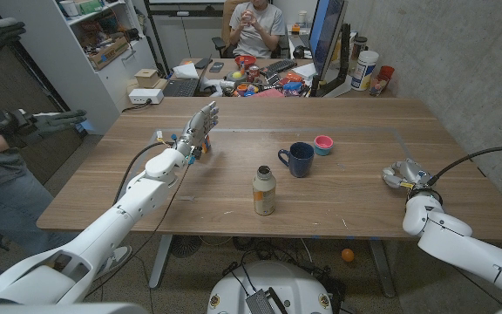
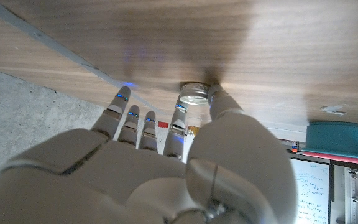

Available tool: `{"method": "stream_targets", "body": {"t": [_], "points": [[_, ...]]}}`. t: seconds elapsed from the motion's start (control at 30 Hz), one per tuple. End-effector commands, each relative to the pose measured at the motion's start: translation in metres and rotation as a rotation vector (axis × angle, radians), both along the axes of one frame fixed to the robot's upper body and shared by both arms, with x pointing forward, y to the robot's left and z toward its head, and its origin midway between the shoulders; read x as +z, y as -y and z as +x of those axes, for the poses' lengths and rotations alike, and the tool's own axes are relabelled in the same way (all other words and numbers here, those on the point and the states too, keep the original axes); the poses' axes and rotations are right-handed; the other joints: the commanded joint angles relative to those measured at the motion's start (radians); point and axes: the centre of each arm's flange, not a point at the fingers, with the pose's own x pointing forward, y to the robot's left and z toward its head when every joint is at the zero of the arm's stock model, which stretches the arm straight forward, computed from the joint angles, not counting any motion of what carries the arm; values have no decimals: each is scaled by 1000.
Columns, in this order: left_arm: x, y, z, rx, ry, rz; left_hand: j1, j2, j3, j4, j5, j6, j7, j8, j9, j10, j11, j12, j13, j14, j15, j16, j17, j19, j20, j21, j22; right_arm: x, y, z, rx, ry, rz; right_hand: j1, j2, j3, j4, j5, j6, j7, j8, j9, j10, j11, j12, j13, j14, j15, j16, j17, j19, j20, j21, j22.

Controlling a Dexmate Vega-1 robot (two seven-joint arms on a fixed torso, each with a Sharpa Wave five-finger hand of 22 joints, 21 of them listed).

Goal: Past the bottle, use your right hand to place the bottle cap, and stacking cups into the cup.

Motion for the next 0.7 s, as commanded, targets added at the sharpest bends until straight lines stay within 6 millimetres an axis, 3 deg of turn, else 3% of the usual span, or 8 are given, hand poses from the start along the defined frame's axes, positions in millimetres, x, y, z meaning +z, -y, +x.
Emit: {"method": "stream_targets", "body": {"t": [0.03,0.7], "points": [[-1,2,2,-8,-2,-2,1,11,1,-4,6,1,-4,4,5,-1,0,-1,5,7,2,5,4,0,7,-1,3,4,0,-3,1,23,7,4,14,2,6,6,19,-1,8,6,11,-5,1,1,10,-3,3,1,5,0,8,6],[7,4,3,-18,17,4,0,12,1,-5,6,1,-2,5,5,0,0,-1,5,7,3,5,4,-1,8,-1,3,23,-5,-21,-1,89,-10,13,24,1,4,3,33,-1,17,18,29,-9,1,1,17,2,1,0,9,2,6,6]]}}
